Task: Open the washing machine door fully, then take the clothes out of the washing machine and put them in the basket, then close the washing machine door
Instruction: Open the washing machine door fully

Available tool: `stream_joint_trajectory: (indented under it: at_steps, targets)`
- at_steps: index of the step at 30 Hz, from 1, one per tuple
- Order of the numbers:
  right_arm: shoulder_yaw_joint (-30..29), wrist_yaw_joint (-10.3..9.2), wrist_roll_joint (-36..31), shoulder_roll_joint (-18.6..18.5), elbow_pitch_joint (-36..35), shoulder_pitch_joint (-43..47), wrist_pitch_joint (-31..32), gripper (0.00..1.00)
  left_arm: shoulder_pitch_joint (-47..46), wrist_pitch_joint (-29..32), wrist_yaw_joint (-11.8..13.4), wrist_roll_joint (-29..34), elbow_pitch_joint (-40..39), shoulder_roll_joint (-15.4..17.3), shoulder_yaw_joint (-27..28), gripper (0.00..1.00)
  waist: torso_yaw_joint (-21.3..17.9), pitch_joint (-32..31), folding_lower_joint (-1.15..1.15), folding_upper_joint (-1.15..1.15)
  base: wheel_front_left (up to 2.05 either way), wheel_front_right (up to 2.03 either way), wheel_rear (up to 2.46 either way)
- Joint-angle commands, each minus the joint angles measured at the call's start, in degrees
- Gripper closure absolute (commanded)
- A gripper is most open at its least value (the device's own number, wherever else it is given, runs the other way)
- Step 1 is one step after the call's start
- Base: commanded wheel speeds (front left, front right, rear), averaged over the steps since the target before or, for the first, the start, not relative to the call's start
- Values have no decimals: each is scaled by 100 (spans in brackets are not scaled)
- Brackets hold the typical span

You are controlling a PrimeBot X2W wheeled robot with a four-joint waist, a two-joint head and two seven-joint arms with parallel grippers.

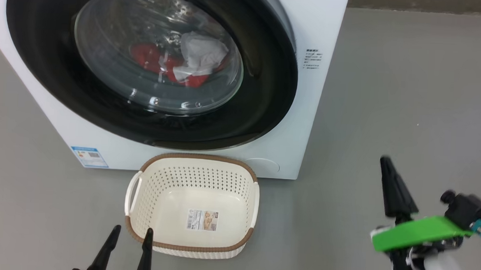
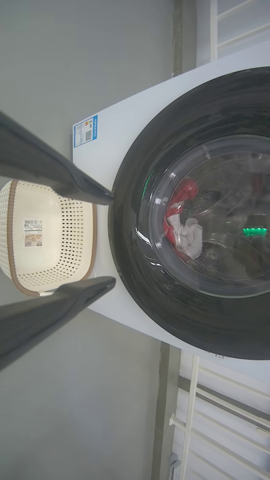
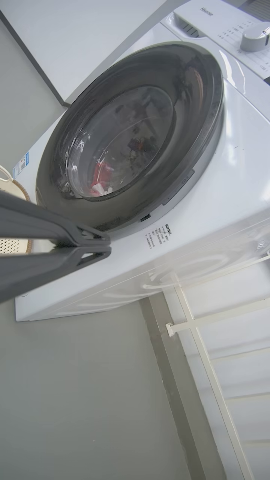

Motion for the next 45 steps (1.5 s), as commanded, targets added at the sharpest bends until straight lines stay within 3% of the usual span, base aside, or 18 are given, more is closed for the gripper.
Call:
stream_joint_trajectory:
  at_steps: [1,10,19,26,34,40,45]
  targets:
    - [141,-4,190,-33,-201,-323,-69,100,-223,-70,53,-26,-154,44,149,0,79,84,0,0,0,0,0]
    - [359,-4,2028,-218,-458,-1375,-69,100,-525,-70,149,-185,-200,44,-140,0,352,517,0,0,0,0,0]
    - [811,-4,3681,-886,-446,-2352,81,100,-947,-70,212,-351,-190,44,-430,0,652,1067,0,0,0,0,0]
    - [893,-4,4897,-1305,-610,-2961,775,100,-1223,-70,254,-482,-178,44,-639,0,866,1434,0,0,0,0,0]
    - [644,-4,5996,-1477,-386,-3511,2175,100,-1487,-70,295,-597,-138,44,-866,0,1079,1756,0,0,0,0,0]
    - [442,-4,6264,-1493,-94,-3736,2721,100,-1550,-70,319,-634,-127,44,-935,0,1143,1831,0,0,0,0,0]
    - [370,-4,6426,-1535,419,-4108,3587,100,-1610,-70,346,-671,-123,44,-1014,0,1200,1961,0,0,0,0,0]
